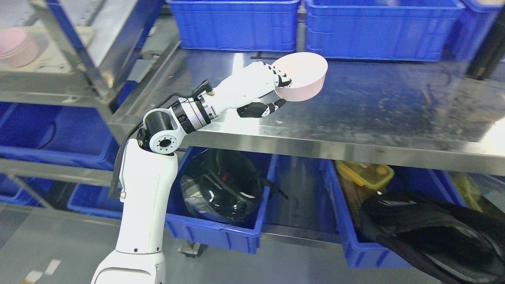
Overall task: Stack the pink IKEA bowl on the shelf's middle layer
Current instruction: 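Hold the bowl raised in the left hand while the robot turns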
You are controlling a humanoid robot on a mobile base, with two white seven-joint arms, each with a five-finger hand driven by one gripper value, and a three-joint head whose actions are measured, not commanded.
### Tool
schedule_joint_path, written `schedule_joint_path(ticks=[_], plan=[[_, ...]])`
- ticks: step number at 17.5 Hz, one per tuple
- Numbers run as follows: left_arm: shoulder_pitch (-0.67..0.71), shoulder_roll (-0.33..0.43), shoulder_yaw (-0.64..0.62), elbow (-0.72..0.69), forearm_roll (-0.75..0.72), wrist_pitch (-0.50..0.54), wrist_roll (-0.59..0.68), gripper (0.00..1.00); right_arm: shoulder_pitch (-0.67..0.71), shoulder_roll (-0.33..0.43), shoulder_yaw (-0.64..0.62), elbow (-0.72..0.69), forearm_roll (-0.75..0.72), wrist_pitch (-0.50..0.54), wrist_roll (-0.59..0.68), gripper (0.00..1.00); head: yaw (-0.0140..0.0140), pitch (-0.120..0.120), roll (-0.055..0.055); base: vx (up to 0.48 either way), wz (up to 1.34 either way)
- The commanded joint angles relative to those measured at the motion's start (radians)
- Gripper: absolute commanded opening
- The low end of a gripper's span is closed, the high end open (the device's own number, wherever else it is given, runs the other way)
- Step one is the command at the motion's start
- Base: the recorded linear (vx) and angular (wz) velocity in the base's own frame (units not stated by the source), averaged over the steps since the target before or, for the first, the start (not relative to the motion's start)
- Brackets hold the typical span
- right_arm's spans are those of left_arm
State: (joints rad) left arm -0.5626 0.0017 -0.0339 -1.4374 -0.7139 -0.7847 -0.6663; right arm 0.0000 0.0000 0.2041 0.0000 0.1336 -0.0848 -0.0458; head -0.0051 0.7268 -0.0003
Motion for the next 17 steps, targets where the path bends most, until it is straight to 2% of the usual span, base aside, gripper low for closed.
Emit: schedule_joint_path(ticks=[1, 10, 17], plan=[[0.043, 0.016, 0.017, -0.032, 0.014, -0.001, 0.001, 0.0, 0.015, -0.017, 0.0, -0.017, 0.001, 0.0, 0.0, 1.0, 0.0, 0.0, 0.0, -0.065, 1.04], [0.044, 0.016, 0.022, -0.046, 0.014, -0.001, 0.002, 0.01, 0.015, -0.017, 0.0, -0.017, 0.0, 0.0, 0.0, 1.0, 0.0, 0.0, 0.0, -0.046, 1.29], [0.046, 0.016, 0.022, -0.046, 0.014, -0.001, 0.002, 0.01, 0.015, -0.017, 0.0, -0.017, 0.0, 0.0, 0.0, 1.0, 0.0, 0.001, 0.0, 0.051, 1.15]])
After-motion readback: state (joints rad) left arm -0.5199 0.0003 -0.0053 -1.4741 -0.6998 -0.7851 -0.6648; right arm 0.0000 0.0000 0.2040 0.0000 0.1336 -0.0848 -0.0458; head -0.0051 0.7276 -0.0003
